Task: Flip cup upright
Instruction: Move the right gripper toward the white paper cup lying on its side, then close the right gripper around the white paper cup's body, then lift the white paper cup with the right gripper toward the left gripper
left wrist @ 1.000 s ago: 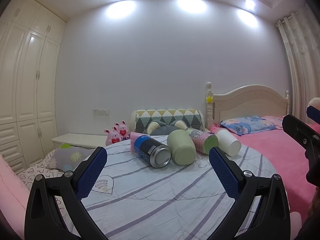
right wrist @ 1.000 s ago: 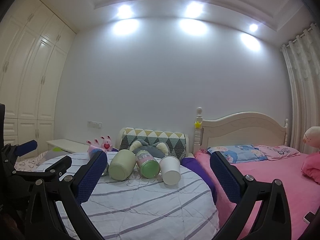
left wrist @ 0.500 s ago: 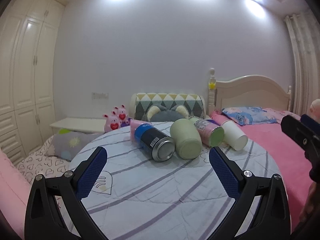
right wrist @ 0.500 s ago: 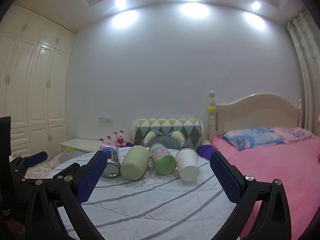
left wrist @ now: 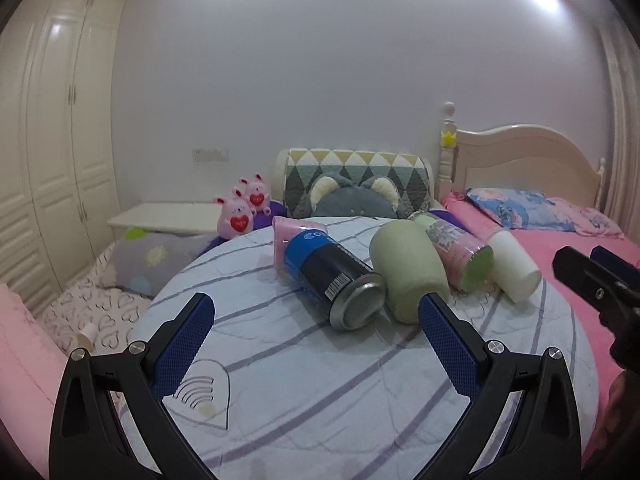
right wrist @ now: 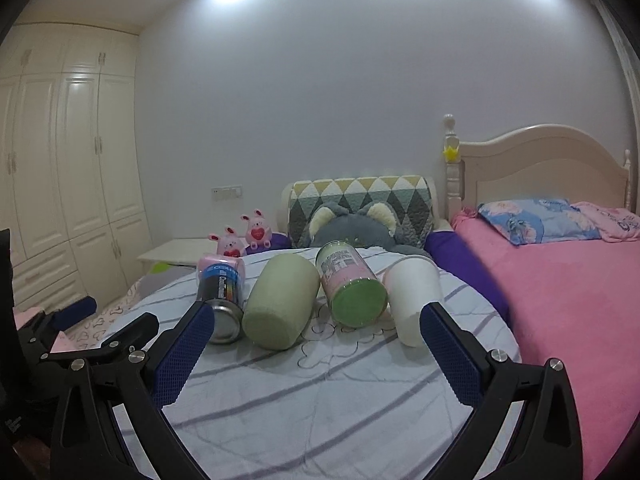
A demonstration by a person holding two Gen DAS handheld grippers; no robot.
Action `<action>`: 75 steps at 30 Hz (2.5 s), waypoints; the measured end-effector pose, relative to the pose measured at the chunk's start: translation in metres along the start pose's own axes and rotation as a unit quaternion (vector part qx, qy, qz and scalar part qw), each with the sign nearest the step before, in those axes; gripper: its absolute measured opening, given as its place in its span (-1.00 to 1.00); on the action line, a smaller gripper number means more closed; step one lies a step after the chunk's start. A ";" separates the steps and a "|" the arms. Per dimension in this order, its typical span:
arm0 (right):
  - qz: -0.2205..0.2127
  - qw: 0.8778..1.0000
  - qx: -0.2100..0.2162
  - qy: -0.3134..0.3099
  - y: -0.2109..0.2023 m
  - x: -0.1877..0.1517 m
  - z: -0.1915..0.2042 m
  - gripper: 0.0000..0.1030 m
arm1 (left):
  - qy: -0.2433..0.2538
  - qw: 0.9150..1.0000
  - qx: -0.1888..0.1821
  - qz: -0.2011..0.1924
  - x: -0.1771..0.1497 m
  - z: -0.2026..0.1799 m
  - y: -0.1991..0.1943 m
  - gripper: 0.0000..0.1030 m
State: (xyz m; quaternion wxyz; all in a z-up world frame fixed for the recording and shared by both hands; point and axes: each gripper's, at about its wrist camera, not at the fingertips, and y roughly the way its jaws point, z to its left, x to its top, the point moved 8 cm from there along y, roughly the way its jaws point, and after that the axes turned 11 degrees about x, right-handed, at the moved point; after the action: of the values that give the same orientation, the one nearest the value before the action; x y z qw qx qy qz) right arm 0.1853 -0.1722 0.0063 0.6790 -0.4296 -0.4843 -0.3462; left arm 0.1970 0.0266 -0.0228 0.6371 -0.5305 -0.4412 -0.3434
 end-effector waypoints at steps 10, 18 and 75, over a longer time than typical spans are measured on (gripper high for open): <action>0.022 0.999 -0.048 0.003 0.025 0.042 -0.048 1.00 | -0.004 1.000 -0.011 0.023 0.036 -0.003 0.026 1.00; 0.128 0.989 -0.067 0.023 0.072 0.034 -0.105 0.82 | 0.004 0.998 -0.025 0.060 0.057 -0.019 0.055 1.00; 0.235 0.971 -0.035 -0.029 0.069 0.013 -0.071 0.33 | 0.046 0.993 -0.022 0.108 0.038 -0.033 0.034 1.00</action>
State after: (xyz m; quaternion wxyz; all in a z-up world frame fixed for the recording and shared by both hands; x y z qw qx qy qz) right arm 0.2762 -0.2110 -0.0103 0.7114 -0.5648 -0.3768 -0.1817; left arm 0.2487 0.0021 -0.0017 0.6783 -0.5728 -0.3435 -0.3063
